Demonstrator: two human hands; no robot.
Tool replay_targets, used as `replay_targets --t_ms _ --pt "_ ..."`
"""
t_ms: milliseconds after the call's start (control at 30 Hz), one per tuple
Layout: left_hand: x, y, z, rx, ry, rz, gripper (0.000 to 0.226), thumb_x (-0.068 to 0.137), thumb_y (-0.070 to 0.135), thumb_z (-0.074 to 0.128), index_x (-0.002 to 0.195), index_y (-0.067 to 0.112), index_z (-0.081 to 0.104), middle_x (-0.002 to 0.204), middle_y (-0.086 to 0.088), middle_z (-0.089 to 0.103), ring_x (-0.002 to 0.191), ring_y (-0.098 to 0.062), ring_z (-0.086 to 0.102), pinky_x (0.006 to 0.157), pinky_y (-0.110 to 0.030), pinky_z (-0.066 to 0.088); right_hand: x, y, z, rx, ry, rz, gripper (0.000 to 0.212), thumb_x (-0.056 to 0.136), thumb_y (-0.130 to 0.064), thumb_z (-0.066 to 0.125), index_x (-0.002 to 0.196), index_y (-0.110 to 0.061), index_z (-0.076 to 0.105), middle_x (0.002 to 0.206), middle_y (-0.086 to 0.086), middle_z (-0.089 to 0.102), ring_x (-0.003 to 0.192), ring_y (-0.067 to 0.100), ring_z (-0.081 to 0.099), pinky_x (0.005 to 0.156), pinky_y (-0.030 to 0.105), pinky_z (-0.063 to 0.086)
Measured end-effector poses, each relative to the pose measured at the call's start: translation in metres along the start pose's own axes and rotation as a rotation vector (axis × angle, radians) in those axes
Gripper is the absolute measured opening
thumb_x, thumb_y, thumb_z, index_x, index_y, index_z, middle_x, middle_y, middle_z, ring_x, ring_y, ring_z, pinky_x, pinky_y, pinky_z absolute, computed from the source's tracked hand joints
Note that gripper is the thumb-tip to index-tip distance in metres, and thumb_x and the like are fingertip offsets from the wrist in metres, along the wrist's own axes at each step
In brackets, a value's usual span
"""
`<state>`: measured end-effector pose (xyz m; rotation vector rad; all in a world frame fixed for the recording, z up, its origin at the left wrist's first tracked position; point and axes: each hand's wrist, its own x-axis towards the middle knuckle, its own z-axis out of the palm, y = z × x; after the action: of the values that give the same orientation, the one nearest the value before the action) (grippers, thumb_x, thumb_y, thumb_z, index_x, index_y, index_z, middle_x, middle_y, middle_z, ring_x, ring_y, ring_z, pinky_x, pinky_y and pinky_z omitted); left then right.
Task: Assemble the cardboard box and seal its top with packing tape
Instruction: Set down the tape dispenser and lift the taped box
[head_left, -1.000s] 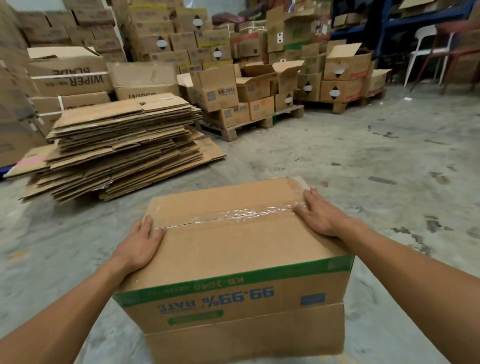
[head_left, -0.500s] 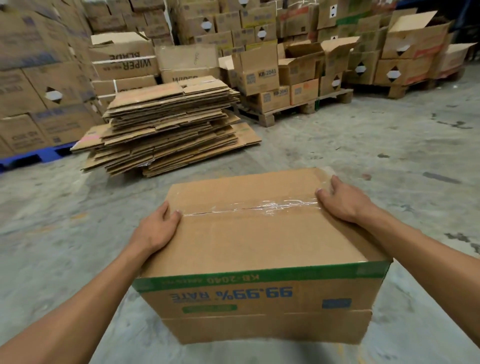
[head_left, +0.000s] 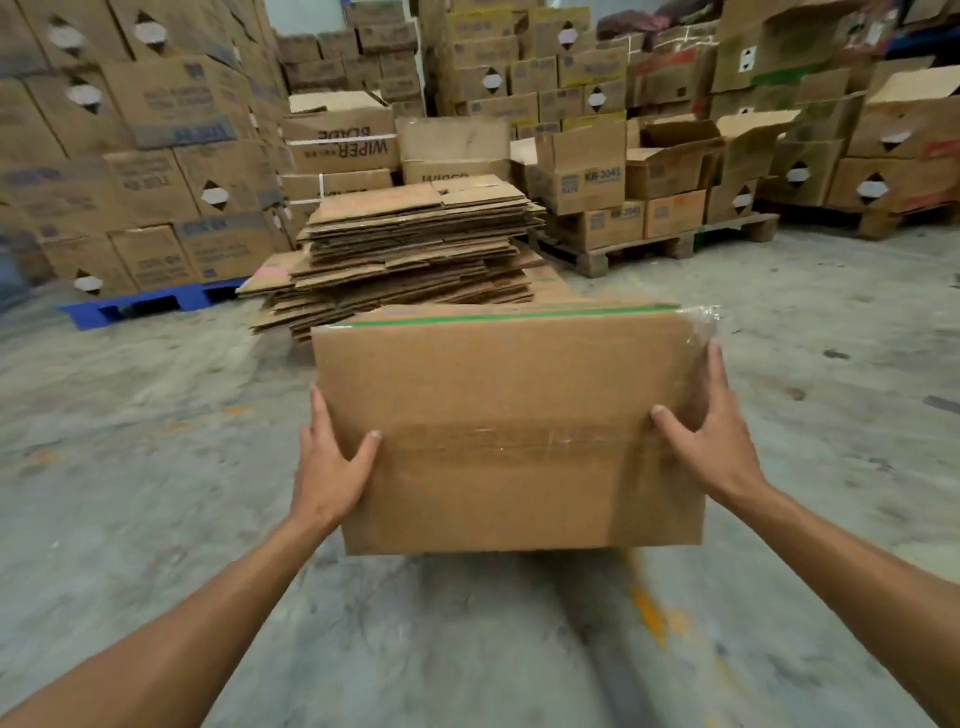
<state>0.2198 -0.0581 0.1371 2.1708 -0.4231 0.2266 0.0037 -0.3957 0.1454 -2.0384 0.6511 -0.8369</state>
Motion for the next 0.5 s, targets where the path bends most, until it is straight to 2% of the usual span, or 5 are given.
replay_targets --t_ms 167,233,300,400,500 --pt "-0.033 -0.051 0.025 -0.002 -0.232 -0.076 0.100 0.086 0.058 0.057 0.155 0.021 -0.005 0.161 -0.008 0.016 0.146 -0.025 0.024 0.118 -0.045 0.024 -0.029 0.030 -0.004 -0.108 -0.034 0.069 0.090 0.092 -0.044 0.059 0.151 -0.048 -0.009 0.159 0.006 0.028 0.140 0.032 0.034 0.109 0.051 0.034" --pt "-0.034 -0.052 0.026 -0.074 -0.188 -0.098 0.092 0.084 0.066 0.050 0.153 0.022 0.011 0.155 -0.007 0.029 0.141 -0.024 0.033 0.115 -0.046 0.030 -0.034 0.035 -0.006 -0.128 -0.024 0.071 0.086 0.093 -0.048 0.055 0.151 -0.049 -0.008 0.154 0.010 0.033 0.137 0.032 0.037 0.108 0.051 0.036" --pt "-0.029 -0.039 0.024 -0.171 -0.098 -0.086 0.069 0.092 0.057 0.047 0.148 0.021 0.026 0.142 -0.001 0.043 0.128 -0.021 0.045 0.107 -0.041 0.037 -0.033 0.037 -0.006 -0.135 0.013 0.064 0.080 0.094 -0.050 0.050 0.155 -0.040 -0.001 0.153 0.010 0.034 0.137 0.030 0.037 0.110 0.048 0.035" --pt "-0.017 -0.017 0.021 -0.275 0.003 -0.131 0.050 0.099 0.047 0.042 0.140 0.020 0.041 0.124 0.003 0.051 0.113 -0.017 0.049 0.094 -0.032 0.039 -0.025 0.034 -0.004 -0.100 0.098 0.083 0.060 0.100 -0.044 0.043 0.154 -0.022 0.026 0.151 0.010 0.038 0.131 0.023 0.043 0.106 0.037 0.033" --pt "-0.011 -0.021 0.021 -0.252 0.016 -0.092 0.030 0.098 0.036 0.051 0.122 0.021 0.061 0.118 0.003 0.062 0.113 -0.018 0.057 0.086 -0.029 0.040 -0.016 0.039 -0.003 -0.087 0.140 0.135 0.046 0.101 -0.039 0.043 0.141 -0.016 0.047 0.130 0.014 0.053 0.110 0.025 0.056 0.093 0.039 0.044"
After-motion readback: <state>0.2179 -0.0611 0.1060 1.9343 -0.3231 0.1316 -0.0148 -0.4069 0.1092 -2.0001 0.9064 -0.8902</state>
